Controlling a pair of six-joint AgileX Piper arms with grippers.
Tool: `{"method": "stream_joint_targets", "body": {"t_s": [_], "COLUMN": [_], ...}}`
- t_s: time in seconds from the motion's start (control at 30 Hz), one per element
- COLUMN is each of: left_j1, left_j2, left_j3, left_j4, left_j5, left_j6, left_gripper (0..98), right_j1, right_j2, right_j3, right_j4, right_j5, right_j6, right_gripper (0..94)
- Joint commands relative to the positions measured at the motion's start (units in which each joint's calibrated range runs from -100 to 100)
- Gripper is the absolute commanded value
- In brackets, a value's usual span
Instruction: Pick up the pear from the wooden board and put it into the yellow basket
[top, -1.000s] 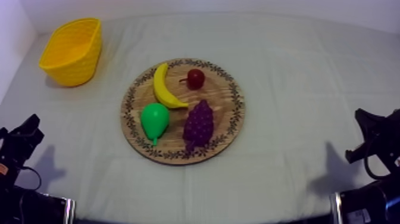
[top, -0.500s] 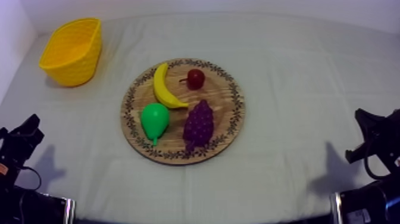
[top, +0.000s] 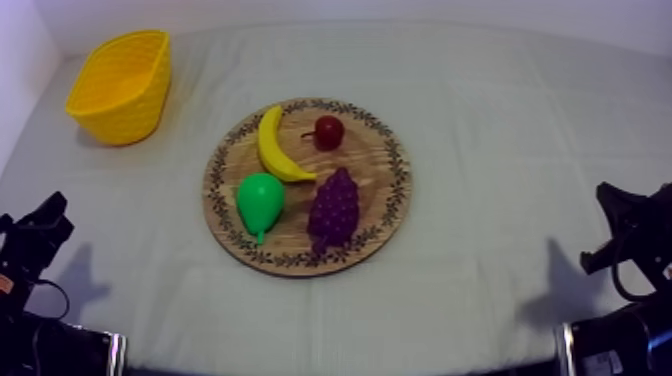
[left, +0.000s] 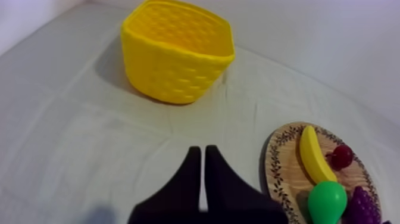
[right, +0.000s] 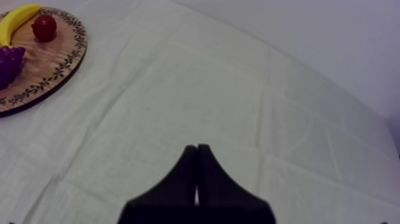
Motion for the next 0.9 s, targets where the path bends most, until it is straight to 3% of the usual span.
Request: {"method": "stream_joint_targets", "body": {"t_s": [0.0,0.27,0.37,0.53,0.63,0.87], "left_j1": [0.2,4.8,5.5,5.6,5.5,5.6], "left_j2": [0.0,-0.2,0.4,6.0,10.6,22.4], "left_j3": [-0.2,-0.6,-1.3,-4.4,-7.7,-19.9], "left_j4": [0.16,1.09,3.63,10.08,12.93,15.00], "left_j5": [0.4,0.7,0.7,1.3,3.7,15.5], "left_j6": [-0.6,-3.2,-5.5,-11.7,-14.7,-17.6], "left_gripper": [0.0,0.0,0.0,0.0,0.0,0.0], "right_j1": [0.0,0.0,0.0,0.0,0.0,0.0], "right_j2": [0.0,0.0,0.0,0.0,0.0,0.0], "right_j3": [0.0,0.0,0.0,0.0,0.0,0.0], "right_j4": [0.0,0.0,0.0,0.0,0.0,0.0], "right_j5": [0.0,0.0,0.0,0.0,0.0,0.0], "right_j6": [0.0,0.0,0.0,0.0,0.0,0.0], "right_gripper": [0.2,0.2,0.2,0.2,0.2,0.2]}}
